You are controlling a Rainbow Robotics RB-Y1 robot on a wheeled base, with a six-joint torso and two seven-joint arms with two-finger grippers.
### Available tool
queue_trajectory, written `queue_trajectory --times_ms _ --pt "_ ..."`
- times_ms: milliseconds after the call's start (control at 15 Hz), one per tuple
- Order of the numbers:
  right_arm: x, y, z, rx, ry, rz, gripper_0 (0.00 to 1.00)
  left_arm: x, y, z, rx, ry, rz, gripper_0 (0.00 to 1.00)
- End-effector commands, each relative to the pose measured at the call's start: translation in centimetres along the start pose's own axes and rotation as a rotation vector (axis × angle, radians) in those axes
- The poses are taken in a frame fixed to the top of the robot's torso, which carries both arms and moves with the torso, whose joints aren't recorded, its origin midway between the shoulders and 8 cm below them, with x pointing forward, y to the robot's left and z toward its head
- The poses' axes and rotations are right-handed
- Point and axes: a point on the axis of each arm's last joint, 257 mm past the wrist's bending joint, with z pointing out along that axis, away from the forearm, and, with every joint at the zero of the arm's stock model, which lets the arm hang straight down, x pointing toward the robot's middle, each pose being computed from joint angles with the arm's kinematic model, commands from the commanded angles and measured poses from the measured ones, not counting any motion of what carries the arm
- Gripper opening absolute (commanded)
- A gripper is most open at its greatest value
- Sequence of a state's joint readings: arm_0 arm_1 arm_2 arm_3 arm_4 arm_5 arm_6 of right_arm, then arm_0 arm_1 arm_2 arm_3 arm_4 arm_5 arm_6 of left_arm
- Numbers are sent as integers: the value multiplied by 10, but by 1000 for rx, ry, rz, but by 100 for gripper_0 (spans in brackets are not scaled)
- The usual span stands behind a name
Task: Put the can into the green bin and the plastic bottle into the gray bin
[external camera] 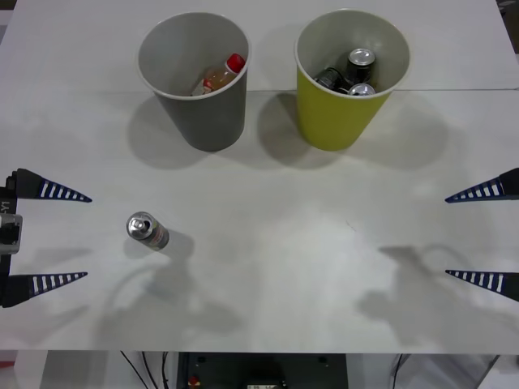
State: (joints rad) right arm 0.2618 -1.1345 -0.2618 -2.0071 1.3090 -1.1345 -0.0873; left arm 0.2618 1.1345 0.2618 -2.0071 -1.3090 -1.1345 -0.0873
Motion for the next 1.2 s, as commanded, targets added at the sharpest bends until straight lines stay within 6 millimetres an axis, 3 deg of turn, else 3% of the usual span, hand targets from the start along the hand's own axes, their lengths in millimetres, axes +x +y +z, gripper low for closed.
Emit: queue_trajectory --times_ms 67,267,600,1200 --pt "0 0 0 0 0 0 100 0 0 0 0 0 0 100" --pt "0 0 0 0 0 0 100 14 -15 6 24 3 -66 100" --pt "0 0 0 0 0 0 100 19 -10 3 2 -61 -178 100" --pt "0 0 0 0 0 0 100 53 0 42 -118 -250 -317 100"
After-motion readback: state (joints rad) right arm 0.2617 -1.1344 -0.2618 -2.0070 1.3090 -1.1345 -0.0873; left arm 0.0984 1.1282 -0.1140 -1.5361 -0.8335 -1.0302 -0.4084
